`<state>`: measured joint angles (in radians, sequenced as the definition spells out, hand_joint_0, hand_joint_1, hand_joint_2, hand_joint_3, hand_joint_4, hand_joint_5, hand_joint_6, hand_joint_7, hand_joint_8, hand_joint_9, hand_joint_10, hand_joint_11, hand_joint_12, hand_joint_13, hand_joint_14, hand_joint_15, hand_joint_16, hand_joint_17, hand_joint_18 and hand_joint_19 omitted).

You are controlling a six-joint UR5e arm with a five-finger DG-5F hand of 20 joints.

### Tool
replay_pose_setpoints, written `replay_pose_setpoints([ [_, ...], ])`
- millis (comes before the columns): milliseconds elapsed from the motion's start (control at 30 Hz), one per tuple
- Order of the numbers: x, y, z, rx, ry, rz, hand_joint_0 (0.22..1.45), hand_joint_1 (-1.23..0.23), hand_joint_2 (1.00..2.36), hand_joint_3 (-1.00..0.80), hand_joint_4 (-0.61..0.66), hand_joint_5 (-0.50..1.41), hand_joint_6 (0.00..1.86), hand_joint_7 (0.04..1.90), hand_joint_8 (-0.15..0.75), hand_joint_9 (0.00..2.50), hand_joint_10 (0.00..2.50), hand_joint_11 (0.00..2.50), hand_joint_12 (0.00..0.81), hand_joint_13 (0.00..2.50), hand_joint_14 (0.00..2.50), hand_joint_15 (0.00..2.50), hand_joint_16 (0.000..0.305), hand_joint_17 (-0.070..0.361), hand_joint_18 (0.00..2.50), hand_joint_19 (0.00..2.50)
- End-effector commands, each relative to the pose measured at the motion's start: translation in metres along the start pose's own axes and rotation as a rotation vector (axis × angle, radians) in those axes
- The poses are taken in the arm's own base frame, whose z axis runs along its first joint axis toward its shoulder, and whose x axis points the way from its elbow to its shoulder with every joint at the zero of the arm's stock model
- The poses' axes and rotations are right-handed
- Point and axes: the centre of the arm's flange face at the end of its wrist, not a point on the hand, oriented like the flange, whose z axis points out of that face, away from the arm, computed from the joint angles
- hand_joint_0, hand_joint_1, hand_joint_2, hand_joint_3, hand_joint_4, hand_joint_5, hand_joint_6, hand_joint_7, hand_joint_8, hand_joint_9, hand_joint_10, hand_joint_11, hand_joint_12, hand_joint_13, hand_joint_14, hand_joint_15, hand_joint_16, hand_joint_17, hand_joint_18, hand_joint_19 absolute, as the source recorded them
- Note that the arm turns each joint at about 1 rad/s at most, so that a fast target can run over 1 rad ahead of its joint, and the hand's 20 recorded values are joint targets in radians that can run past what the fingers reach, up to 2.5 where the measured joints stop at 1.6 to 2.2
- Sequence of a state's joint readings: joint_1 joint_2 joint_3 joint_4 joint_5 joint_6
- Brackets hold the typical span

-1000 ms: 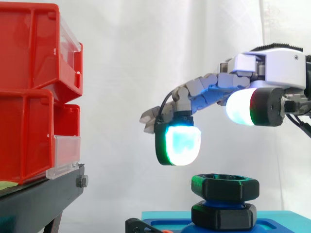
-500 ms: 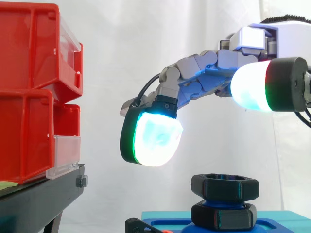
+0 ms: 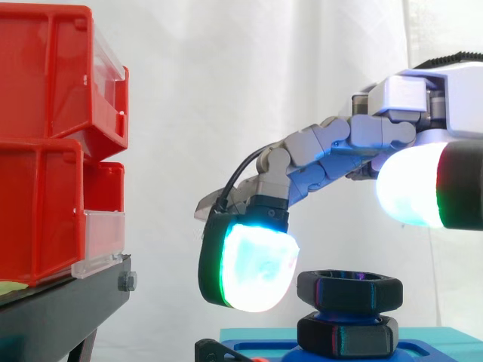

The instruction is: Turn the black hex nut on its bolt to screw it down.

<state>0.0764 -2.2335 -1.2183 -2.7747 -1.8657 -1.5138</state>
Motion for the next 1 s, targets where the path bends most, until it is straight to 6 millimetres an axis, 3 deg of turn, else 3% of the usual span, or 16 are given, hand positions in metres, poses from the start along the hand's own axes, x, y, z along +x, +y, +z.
replay_pose_setpoints([
  [0, 0.001, -0.002, -0.002, 0.004, 0.009, 0.001, 0.48, -0.14, 1.0, -0.5, 0.25, -0.04, 0.51, 0.97, 0.251, 0.52, 0.0, 0.0, 0.343, 0.35, 0.0, 0.0, 0.054, 0.122, 0.28, 0.45],
  [567, 0.002, -0.016, -0.012, 0.01, 0.028, -0.02, 0.48, -0.15, 1.0, -0.5, 0.16, -0.01, 0.51, 1.21, 0.263, 0.54, 0.0, 0.0, 0.347, 0.36, 0.0, 0.0, 0.054, 0.121, 0.28, 0.46],
  [967, 0.0, -0.032, -0.021, 0.007, 0.018, -0.028, 0.48, -0.14, 1.0, -0.5, 0.16, 0.0, 0.51, 1.24, 0.269, 0.59, 0.0, 0.0, 0.347, 0.37, 0.0, 0.0, 0.054, 0.121, 0.29, 0.47],
])
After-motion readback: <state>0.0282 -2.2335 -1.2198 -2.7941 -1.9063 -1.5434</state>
